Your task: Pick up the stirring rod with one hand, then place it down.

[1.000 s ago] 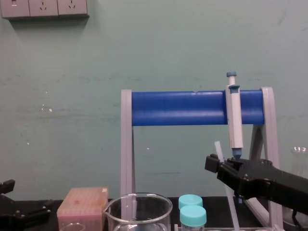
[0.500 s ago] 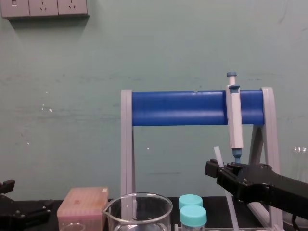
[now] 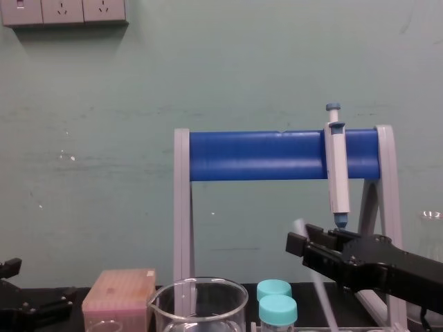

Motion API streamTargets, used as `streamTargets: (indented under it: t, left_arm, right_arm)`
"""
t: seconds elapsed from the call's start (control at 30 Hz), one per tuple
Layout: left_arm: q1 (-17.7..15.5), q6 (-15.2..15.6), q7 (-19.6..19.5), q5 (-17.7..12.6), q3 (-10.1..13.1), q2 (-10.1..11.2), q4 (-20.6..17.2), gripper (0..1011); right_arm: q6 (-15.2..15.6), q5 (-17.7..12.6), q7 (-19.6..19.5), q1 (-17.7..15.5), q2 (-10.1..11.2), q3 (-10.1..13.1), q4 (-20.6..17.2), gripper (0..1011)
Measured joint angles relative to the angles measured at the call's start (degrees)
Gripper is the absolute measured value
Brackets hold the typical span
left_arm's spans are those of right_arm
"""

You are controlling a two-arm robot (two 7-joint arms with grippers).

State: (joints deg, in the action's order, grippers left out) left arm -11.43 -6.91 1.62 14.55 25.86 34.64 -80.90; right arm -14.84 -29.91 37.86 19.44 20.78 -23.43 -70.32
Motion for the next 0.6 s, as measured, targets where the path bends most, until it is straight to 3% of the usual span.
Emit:
streamTargets:
  t: [0.2,0.6]
  left_arm:
    - [0.00,0.00,0.00,0.00,0.00,0.00,0.00,1000]
    - [0.00,0.00,0.00,0.00,0.00,0.00,0.00,1000]
  right_arm:
    - [-0.02,-0.05,0.04,0.00,0.00,0.00,-0.03,575]
    - [-0.02,-0.07,0.09,0.00,0.00,0.00,-0.05,915]
